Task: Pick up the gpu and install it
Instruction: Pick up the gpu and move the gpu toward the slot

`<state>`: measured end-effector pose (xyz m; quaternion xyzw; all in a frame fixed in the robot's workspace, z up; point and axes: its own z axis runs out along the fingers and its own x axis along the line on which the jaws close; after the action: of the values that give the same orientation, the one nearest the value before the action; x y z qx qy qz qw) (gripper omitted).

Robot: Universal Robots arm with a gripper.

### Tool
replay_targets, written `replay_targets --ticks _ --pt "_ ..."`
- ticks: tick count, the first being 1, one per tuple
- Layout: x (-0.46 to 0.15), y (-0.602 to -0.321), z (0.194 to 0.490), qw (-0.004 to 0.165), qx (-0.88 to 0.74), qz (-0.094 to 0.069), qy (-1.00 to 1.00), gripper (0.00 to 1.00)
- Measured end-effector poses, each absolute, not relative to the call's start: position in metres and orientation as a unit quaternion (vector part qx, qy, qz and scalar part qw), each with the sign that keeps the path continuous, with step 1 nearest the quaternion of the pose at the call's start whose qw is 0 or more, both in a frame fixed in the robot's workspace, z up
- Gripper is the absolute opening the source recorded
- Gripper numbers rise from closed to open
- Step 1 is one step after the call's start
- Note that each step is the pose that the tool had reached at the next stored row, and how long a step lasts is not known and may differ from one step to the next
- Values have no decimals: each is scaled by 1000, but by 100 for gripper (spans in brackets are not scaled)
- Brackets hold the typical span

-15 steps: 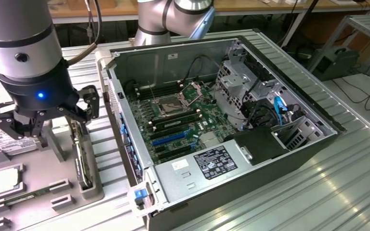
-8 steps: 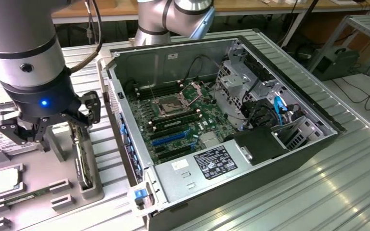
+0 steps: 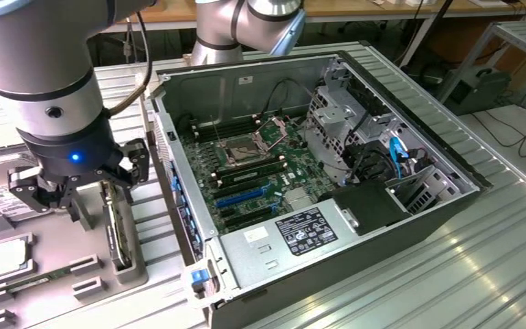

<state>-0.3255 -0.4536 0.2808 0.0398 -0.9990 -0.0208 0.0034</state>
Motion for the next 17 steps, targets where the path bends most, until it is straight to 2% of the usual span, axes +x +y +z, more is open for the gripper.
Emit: replay_targets --ticks 17 --pt "-325 -454 246 4 51 -21 -998 72"
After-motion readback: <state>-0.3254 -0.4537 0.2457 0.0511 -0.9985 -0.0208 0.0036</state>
